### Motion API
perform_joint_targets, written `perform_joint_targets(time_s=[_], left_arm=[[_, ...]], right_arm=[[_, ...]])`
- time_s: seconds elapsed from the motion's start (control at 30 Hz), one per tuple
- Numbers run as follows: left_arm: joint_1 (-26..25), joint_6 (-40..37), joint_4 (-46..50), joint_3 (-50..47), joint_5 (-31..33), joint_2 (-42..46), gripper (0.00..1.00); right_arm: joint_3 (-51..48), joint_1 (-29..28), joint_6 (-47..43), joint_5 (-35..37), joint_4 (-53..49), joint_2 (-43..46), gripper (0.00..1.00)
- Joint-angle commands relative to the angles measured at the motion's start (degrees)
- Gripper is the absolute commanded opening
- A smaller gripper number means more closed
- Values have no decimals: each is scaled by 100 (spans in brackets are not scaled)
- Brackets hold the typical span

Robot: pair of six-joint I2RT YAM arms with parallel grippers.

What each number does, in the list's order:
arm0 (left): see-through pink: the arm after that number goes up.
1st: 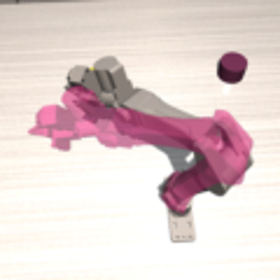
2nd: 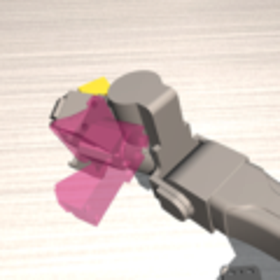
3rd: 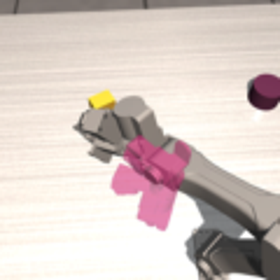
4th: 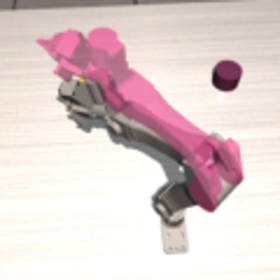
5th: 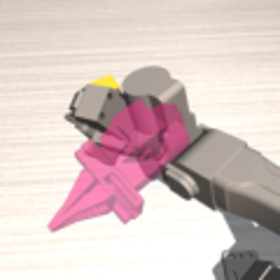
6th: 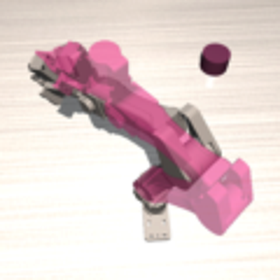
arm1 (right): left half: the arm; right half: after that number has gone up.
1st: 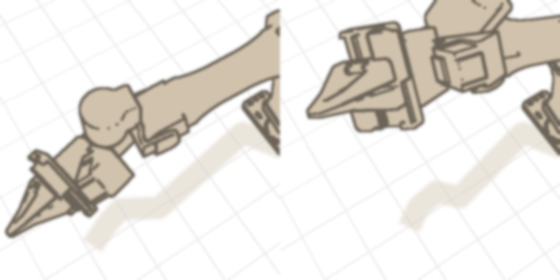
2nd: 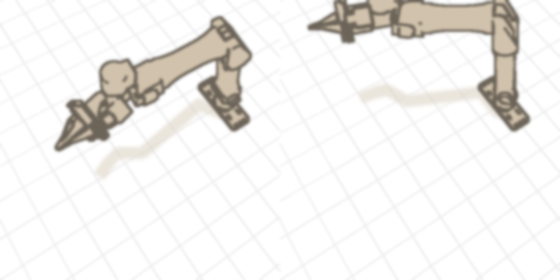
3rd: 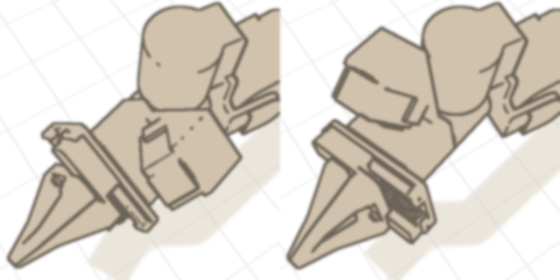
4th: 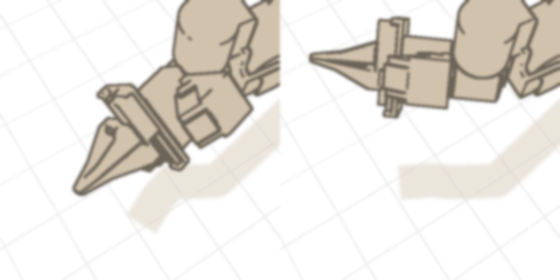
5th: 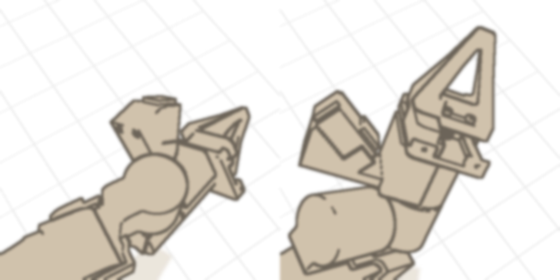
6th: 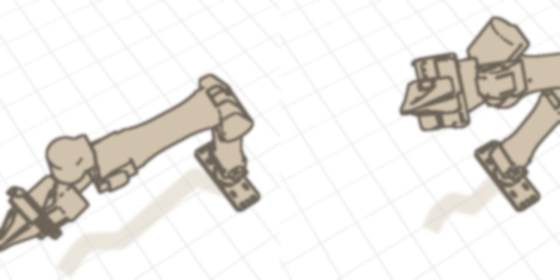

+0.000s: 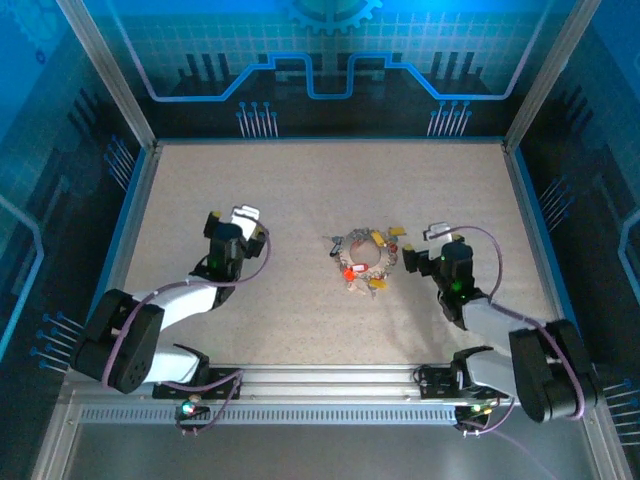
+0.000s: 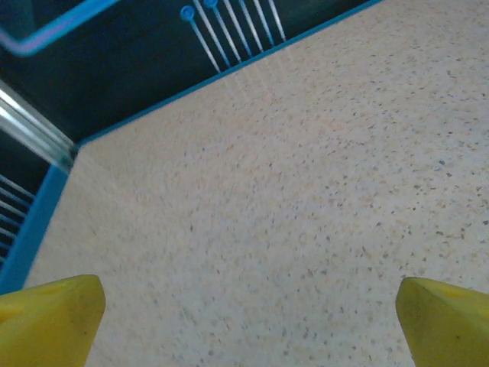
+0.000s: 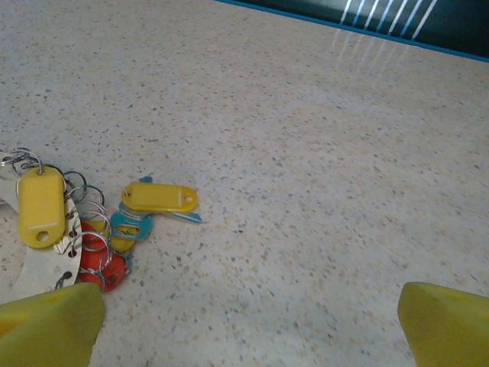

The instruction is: Put the keys on the keyring

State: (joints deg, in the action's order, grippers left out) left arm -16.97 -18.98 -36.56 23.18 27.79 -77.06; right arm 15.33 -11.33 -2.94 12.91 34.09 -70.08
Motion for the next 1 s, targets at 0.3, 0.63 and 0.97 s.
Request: perform_joint_targets(time_s=[0.3, 0.63, 0.97], left_arm=[[1220, 1513, -3424, -886, -1614, -1383, 99], [1508, 1827, -1610, -142, -1955, -1169, 99], [1521, 1835, -1564, -121, -1988, -1159, 99]], right_arm=[[604, 361, -89, -382, 1144, -1198, 100], [970, 798, 207, -1044, 836, -1610, 100], [958, 786, 200, -1036, 880, -1622, 100]])
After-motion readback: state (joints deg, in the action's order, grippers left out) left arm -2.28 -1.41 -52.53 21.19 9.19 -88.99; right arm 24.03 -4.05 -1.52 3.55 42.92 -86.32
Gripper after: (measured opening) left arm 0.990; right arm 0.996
